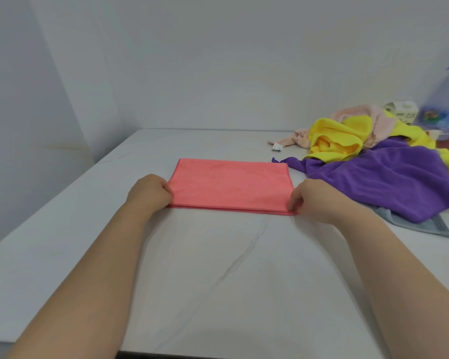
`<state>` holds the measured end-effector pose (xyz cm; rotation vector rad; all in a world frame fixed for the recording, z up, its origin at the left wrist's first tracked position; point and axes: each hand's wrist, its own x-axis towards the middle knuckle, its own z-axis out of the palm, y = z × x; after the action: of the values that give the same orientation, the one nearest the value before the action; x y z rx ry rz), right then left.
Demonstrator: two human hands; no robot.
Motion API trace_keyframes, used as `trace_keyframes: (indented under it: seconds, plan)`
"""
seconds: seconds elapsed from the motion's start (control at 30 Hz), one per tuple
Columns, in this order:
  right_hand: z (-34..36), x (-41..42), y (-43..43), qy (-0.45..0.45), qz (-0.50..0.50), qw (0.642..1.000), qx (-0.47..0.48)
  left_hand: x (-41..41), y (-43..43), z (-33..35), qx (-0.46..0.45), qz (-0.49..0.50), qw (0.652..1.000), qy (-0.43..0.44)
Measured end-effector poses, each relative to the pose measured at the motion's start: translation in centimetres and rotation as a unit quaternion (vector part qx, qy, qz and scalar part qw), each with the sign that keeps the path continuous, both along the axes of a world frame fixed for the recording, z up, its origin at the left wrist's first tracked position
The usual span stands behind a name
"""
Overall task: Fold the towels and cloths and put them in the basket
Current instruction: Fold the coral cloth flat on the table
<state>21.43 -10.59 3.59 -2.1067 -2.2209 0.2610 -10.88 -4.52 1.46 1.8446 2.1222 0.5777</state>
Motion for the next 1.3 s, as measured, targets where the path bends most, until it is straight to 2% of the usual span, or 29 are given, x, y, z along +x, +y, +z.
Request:
trace_keyframes:
  seconds: [0.1, 0.13, 0.2, 0.27, 0.37, 0.43, 0.53, 0.57, 0.63, 0.67, 0.7, 0.8, 0.83, 0.9, 0.97, 1.03, 1.1, 1.3]
  plan:
    - [0.0, -0.1, -0.1, -0.016, -0.009, 1.0, 0.022, 0.9, -0.4, -0.2, 0.075, -0.003, 0.987, 0.141]
    - [-0.1, -0.2, -0.2, -0.032, -0.013, 0.998, 0.046, 1.4, -0.4, -0.4, 0.126, -0.029, 0.979, 0.158]
    - [-0.8, -0.8, 0.1, -0.043, 0.005, 0.99, 0.132, 2.5, -0.4, -1.0, 0.192, -0.104, 0.967, 0.135]
    - [-1.5, -1.7, 0.3, -0.001, 0.036, 0.986, 0.164, 3.6, -0.3, -1.8, 0.166, -0.19, 0.957, 0.14]
    - [-2.1, -2.6, 0.2, -0.016, 0.042, 0.995, 0.089, 4.4, -0.5, -2.1, 0.071, -0.255, 0.952, 0.157]
    - [-1.8, -2.7, 0.0, -0.03, 0.011, 0.995, 0.091, 4.5, -1.2, -1.0, 0.089, -0.243, 0.955, 0.146]
    - [-0.9, -2.5, -0.1, -0.061, -0.054, 0.994, 0.074, 5.3, -2.9, 1.0, 0.125, -0.233, 0.947, 0.18]
    - [-0.7, -2.4, -0.3, -0.086, -0.067, 0.993, 0.056, 5.7, -3.4, 1.3, 0.107, -0.246, 0.953, 0.139]
    - [-0.4, -2.5, -0.9, -0.135, -0.086, 0.987, 0.034, 6.4, -4.5, 1.6, 0.015, -0.282, 0.958, -0.049]
    - [-0.2, -2.6, -1.1, -0.148, -0.094, 0.983, 0.054, 6.7, -4.6, 1.5, 0.003, -0.289, 0.95, -0.121]
    - [-0.1, -2.8, -1.2, -0.152, -0.102, 0.979, 0.095, 6.7, -4.3, 1.3, 0.028, -0.286, 0.948, -0.141]
    - [-0.4, -4.3, -0.2, -0.107, -0.104, 0.96, 0.235, 6.8, -2.6, 0.0, 0.149, -0.253, 0.955, -0.047]
    - [-0.6, -5.1, 0.4, -0.075, -0.089, 0.961, 0.251, 6.8, -2.1, -0.5, 0.163, -0.257, 0.953, 0.006]
    - [-1.5, -6.6, 1.8, -0.038, -0.025, 0.974, 0.223, 6.9, -1.4, -1.5, 0.131, -0.264, 0.949, 0.113]
    - [-2.7, -8.0, 3.1, -0.024, 0.024, 0.986, 0.164, 6.9, -1.1, -2.2, 0.047, -0.25, 0.952, 0.169]
    - [-3.6, -9.0, 3.8, -0.008, 0.03, 0.995, 0.091, 6.9, -0.8, -2.6, -0.013, -0.236, 0.953, 0.192]
    - [-4.4, -9.1, 4.4, -0.011, 0.024, 0.999, 0.042, 6.7, -0.7, -2.7, -0.035, -0.221, 0.952, 0.21]
    - [-4.8, -5.9, 4.9, -0.028, -0.022, 0.999, 0.02, 5.1, -0.4, -2.6, -0.058, -0.172, 0.963, 0.197]
